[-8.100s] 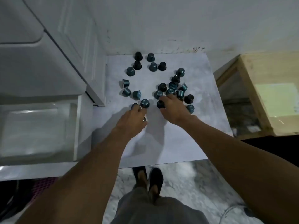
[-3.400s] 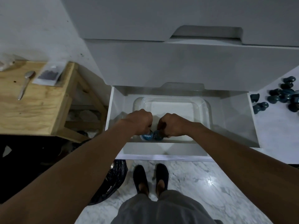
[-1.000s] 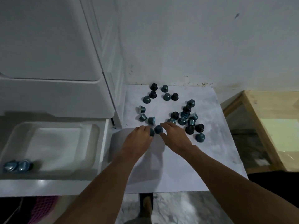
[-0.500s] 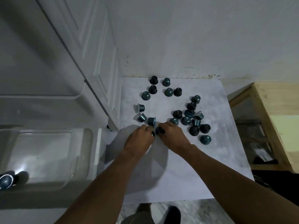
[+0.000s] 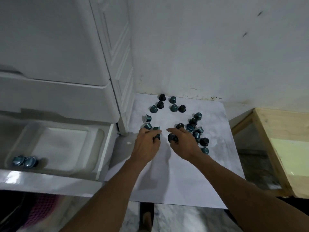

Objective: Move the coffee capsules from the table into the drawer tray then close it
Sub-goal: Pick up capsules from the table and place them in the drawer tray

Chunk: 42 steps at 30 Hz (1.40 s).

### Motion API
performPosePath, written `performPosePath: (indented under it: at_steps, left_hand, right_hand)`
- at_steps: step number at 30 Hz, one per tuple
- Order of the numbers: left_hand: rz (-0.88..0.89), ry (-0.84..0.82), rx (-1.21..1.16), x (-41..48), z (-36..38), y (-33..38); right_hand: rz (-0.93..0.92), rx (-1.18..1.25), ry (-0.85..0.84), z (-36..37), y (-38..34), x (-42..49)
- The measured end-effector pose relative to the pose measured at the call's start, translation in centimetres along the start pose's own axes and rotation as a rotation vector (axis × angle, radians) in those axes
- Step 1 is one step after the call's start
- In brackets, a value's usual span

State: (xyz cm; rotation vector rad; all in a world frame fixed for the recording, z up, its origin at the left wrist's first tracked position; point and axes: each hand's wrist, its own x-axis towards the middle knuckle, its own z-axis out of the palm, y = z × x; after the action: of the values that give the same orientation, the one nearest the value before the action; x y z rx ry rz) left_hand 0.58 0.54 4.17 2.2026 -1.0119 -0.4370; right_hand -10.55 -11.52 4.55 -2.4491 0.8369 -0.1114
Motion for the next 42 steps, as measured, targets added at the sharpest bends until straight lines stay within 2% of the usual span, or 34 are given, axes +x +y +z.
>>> performPosePath:
  at_steps: [3, 11, 16, 21, 26, 34, 42]
  left_hand:
    - [-0.052, 0.084, -0.103, -1.7, -0.7, 1.9]
    - [-0.044, 0.305, -0.177, -7.7, -3.3, 5.4]
    - [-0.089, 0.468, -0.217, -13.3, -6.7, 7.4]
    - [-0.125, 0.544, -0.155, -17.1, -10.8, 7.5]
    - [-0.133, 0.540, -0.091, -19.9, -14.7, 6.5]
    - [-0.087, 0.541, -0.021, -22.3, -21.2, 2.1]
    - [-0.025, 0.441, 0.037, -22.9, -28.5, -5.6]
  right_hand:
    - [-0.036, 0.019, 0.031, -1.4, -0.2, -1.7]
    - [-0.124, 0.089, 0.180, -5.0, -2.0, -6.6]
    - [-0.208, 0.198, 0.252, -6.6, -5.4, -10.2]
    - [-0.314, 0.231, 0.269, -6.8, -10.2, -12.4]
    - [-0.419, 0.290, 0.223, -5.8, -15.2, -13.4]
    - [-0.481, 0.225, 0.219, -2.4, -23.3, -13.3]
    - [-0.414, 0.188, 0.251, 2.8, -31.4, -12.7]
